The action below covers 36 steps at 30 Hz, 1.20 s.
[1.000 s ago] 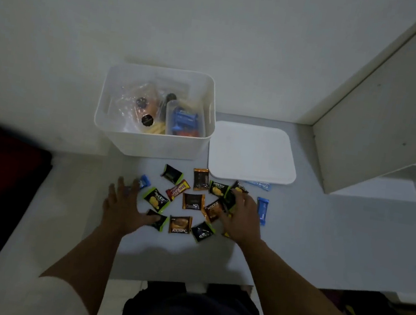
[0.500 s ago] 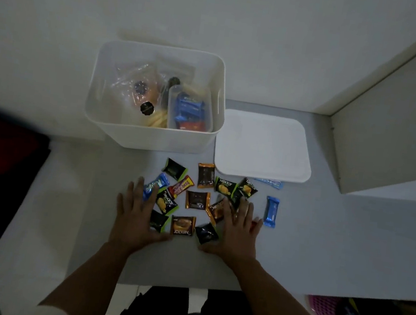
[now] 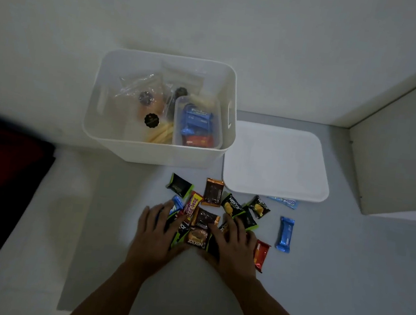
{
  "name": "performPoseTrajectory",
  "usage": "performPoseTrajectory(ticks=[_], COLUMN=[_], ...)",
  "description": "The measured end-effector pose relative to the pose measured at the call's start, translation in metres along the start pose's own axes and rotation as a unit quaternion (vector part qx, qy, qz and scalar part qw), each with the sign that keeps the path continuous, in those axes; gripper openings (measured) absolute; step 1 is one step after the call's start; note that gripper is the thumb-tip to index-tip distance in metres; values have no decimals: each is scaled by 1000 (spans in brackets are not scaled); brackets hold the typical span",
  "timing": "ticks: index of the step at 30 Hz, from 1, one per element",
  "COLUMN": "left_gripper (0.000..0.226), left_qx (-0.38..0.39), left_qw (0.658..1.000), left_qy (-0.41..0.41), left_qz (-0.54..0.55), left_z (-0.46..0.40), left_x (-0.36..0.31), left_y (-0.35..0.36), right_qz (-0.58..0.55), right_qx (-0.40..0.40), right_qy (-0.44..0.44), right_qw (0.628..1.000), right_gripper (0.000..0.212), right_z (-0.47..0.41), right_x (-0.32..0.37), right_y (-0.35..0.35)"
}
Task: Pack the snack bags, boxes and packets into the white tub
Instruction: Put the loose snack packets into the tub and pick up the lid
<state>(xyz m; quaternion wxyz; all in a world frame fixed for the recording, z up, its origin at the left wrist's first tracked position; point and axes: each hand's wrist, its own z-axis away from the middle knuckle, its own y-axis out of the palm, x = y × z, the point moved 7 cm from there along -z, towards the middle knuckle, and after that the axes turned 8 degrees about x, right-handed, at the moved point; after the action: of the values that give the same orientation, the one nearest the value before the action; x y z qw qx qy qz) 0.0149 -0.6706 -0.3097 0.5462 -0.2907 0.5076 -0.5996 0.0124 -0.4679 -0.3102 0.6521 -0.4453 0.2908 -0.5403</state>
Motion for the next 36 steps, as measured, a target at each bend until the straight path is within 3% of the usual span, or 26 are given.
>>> performPoseTrajectory(ticks=[3, 10, 15, 20, 24, 30, 33, 36], left_gripper=[70, 87, 90, 70, 49, 43, 51, 76], left_qx=[-29, -43, -17, 5, -11, -22, -25, -1], left_qw=[1000, 998, 999, 998, 999, 999, 996, 995], left_qy=[-4, -38, -21, -22, -18, 4, 2, -6], left_qz=[-11, -2, -29, -50, -36, 44, 88, 98], left_z=[2, -4, -14, -19, -20, -27, -31, -37], left_x=[-2, -2, 1, 3, -7, -18, -20, -24], left_y=[1, -13, -13, -14, -24, -37, -41, -43], right_qz=[-24, -54, 14, -26, -81, -154, -166, -178], right_qx=[-4, 0, -17, -48, -17, 2, 15, 22], right_qy=[2, -5, -56, -79, -80, -45, -34, -29], right_qw=[1000, 999, 998, 995, 993, 987, 985, 983], right_gripper=[72, 100, 75, 45, 42, 42, 46, 46], right_z=[-6, -18, -25, -23, -25, -40, -43, -43], right_x=[-2, 7, 12, 12, 10, 5, 4, 4], right_y=[-5, -21, -19, -24, -18, -25, -31, -34])
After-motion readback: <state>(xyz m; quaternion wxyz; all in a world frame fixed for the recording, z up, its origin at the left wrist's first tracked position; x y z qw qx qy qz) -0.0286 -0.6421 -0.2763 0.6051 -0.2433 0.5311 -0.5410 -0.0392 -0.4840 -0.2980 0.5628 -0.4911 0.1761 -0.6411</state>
